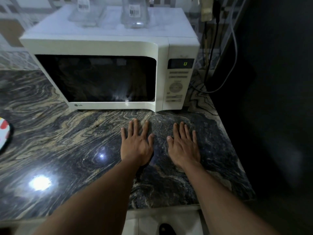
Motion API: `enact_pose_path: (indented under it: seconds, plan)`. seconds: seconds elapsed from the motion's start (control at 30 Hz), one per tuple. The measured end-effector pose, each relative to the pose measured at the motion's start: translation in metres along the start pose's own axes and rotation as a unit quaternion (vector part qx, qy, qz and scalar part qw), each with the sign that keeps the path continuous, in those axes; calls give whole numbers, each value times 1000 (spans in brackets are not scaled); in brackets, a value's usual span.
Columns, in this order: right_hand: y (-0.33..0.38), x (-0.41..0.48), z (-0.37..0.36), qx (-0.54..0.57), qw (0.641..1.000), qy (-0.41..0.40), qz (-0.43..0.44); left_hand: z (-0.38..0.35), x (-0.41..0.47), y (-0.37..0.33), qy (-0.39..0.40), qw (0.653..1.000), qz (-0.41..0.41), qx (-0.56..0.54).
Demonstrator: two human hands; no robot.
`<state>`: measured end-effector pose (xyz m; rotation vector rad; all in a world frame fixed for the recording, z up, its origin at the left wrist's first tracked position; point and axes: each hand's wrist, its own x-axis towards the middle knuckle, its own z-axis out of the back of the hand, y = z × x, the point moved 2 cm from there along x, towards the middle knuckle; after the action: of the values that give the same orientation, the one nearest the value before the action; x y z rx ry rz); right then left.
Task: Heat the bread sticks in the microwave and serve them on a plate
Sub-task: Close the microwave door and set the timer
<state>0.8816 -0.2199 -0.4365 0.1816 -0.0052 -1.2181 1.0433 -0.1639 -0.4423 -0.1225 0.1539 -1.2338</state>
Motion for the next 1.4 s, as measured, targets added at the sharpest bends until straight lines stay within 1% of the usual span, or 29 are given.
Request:
enact_pose_path:
  seconds: [0.13, 0.2, 0.3, 0.4, 0.5, 0.6, 0.77, 0.9, 1.07, 1.27, 1.4]
  plan:
    - [-3, 2, 7, 29, 999, 45, 10, 5, -2, -2, 22, 1000, -5, -4]
    - [-5, 4, 13, 46, 997, 53, 18, 10, -1, -3, 39, 999, -5, -5]
    - [-6, 11, 22, 119, 992, 30, 7, 14, 5, -7, 67, 998, 5, -13]
    - [-6, 21, 36, 242, 969, -6, -43, 15, 12, -15, 56, 998, 15, -18]
    - [-6, 34, 51, 303, 949, -40, -72, 12, 15, -25, 38, 999, -2, -21]
    - [-9, 53, 65, 310, 944, -87, -79, 7, 17, -33, 26, 1000, -6, -4]
    - [-4, 84, 71, 320, 936, -126, -68, 4, 16, -34, 11, 1000, -1, -4]
    - [1, 93, 68, 300, 936, -165, -82, 4, 17, -33, 6, 1000, 2, -12]
    - [4, 96, 67, 272, 938, -189, -99, 4, 16, -33, 4, 1000, 5, -16]
    - [4, 95, 66, 260, 938, -201, -109, 4, 16, -34, -1, 1000, 7, -15]
    - [4, 95, 72, 260, 947, -159, -100, 2, 18, -33, 8, 1000, 10, -9]
